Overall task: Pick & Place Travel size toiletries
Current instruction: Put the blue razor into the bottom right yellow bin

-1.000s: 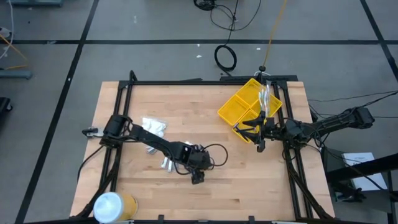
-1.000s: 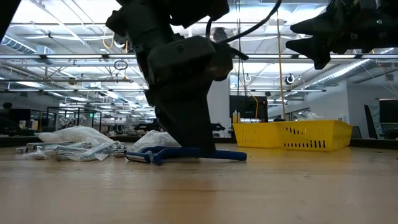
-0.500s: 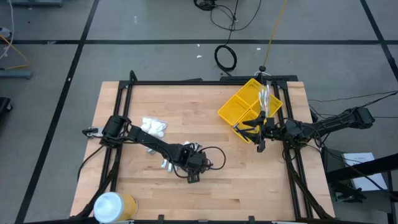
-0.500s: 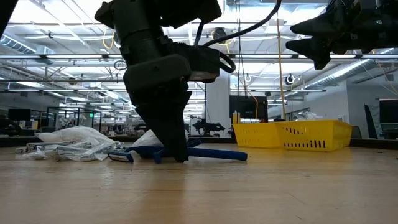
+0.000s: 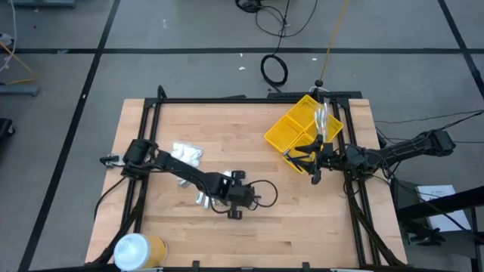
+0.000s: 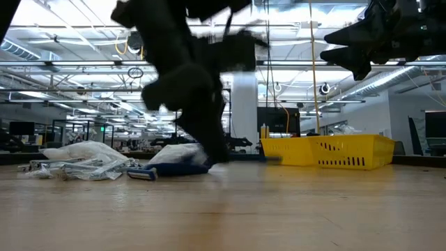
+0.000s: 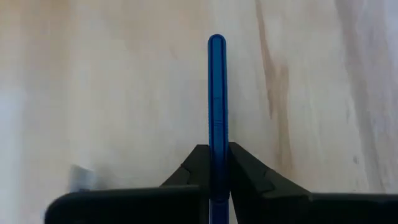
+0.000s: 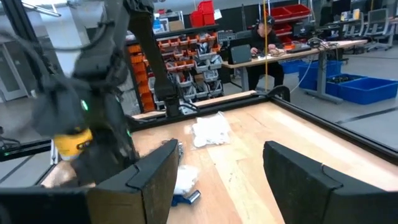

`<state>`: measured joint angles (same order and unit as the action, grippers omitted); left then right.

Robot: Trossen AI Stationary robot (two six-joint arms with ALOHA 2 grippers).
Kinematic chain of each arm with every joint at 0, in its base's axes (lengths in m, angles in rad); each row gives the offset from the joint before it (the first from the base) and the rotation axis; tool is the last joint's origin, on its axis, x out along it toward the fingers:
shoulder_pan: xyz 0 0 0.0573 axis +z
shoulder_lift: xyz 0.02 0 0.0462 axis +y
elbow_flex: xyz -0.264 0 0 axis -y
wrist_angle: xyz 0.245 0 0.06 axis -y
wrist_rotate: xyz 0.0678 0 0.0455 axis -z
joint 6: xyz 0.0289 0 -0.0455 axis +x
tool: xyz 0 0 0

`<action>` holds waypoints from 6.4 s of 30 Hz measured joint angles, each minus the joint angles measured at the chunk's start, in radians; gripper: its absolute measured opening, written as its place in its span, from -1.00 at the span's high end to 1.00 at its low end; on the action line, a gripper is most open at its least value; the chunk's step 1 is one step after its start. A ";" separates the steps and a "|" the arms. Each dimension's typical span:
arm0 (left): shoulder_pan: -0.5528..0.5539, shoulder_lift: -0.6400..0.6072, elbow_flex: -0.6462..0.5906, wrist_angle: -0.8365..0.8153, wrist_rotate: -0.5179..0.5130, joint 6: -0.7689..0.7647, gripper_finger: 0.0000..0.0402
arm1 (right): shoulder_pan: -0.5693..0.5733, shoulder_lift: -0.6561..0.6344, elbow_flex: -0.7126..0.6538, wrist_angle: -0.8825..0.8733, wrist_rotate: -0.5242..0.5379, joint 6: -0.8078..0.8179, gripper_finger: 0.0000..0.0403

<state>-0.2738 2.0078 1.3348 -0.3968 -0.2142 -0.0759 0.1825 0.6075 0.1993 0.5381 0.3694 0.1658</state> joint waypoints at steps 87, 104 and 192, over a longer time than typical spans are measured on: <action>0.177 -0.145 0.004 0.537 -0.023 0.192 -0.39 | -0.046 0.458 0.143 0.332 0.063 -0.169 0.88; 0.214 -0.145 0.049 0.178 -0.265 0.062 -0.42 | -0.046 -0.074 0.139 -0.719 0.171 0.320 0.88; -0.054 -0.023 -0.207 0.179 0.137 -0.554 -0.24 | -0.031 -0.121 -0.001 -0.088 0.149 0.061 -0.52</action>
<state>-0.3277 1.9850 1.1282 -0.2173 -0.0776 -0.6298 0.1520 0.4870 0.1982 0.4496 0.5186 0.2268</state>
